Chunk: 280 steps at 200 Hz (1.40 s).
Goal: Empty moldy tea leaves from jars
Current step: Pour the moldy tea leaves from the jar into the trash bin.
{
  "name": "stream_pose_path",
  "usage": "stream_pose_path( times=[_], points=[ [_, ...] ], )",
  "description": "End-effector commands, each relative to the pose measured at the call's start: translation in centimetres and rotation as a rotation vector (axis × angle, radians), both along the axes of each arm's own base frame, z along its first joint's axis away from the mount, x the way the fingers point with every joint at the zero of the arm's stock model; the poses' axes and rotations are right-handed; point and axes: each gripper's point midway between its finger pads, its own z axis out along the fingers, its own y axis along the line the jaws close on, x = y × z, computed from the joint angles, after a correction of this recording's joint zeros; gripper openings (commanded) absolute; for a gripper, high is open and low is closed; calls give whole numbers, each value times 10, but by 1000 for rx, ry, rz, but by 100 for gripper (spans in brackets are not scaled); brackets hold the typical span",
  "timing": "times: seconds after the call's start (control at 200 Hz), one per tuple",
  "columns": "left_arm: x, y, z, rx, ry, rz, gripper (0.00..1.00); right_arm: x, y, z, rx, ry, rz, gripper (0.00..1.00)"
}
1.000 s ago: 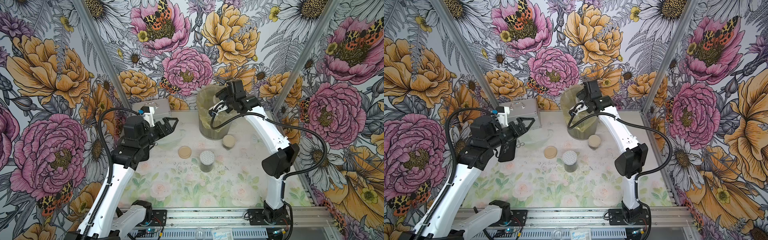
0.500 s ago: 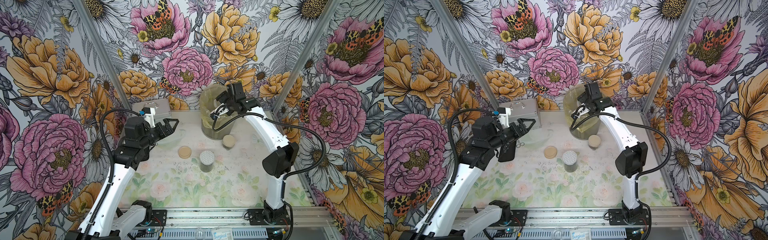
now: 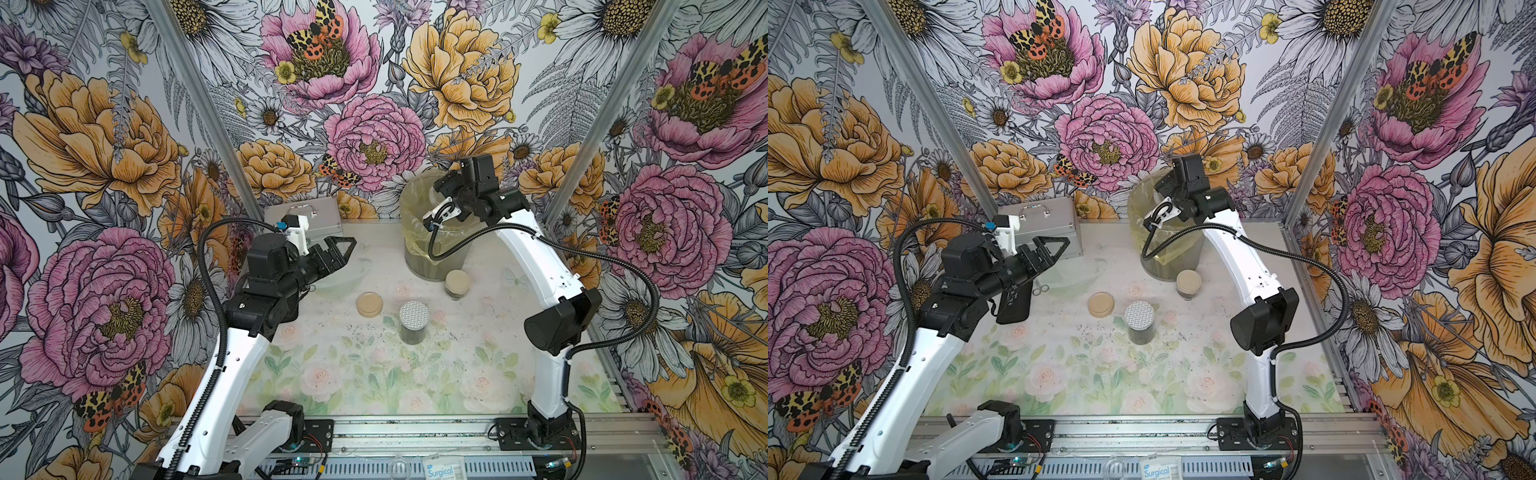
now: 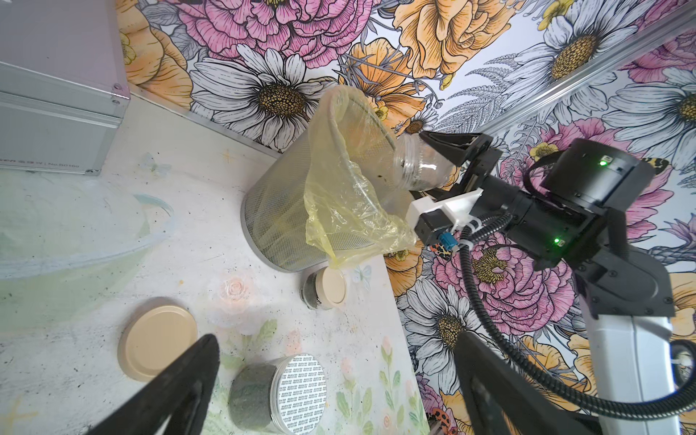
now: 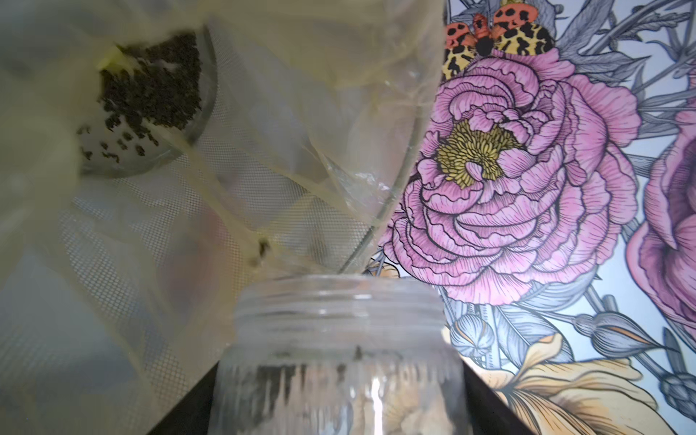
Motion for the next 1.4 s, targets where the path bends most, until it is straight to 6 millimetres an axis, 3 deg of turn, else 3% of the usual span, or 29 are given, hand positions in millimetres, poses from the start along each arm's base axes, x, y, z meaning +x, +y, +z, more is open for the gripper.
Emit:
stream_pose_path(
  times=[0.0,0.08,0.165,0.225,0.355,0.656,0.906,1.001,1.106,1.226,1.396],
  points=[
    [-4,0,8,-25,-27,-10,99,9,-10,38,35,-106,3,0],
    [-4,0,8,-27,-26,-4,99,5,-8,30,23,-87,26,0],
    [-2,0,8,-34,-26,-5,99,2,-13,3,9,-7,12,0],
    [-2,0,9,-35,-29,-8,99,2,-18,-6,4,18,-1,0],
    [-3,1,9,-36,-31,0,99,0,-18,4,21,4,8,0],
    [-6,3,10,-30,-37,5,99,-3,-20,-11,-3,37,-1,0],
    [-4,2,7,-38,-28,0,99,-9,-22,-10,-13,40,6,0],
    [-2,1,8,-39,-36,-6,99,-7,-21,-4,1,26,-3,0],
    [1,-6,16,-29,-69,-42,99,1,-15,19,120,-25,-35,0],
    [5,-20,37,13,-138,-97,99,6,2,61,369,-89,-67,0],
    [12,-47,69,17,-193,-150,99,6,9,92,633,-83,-137,0]
  ],
)
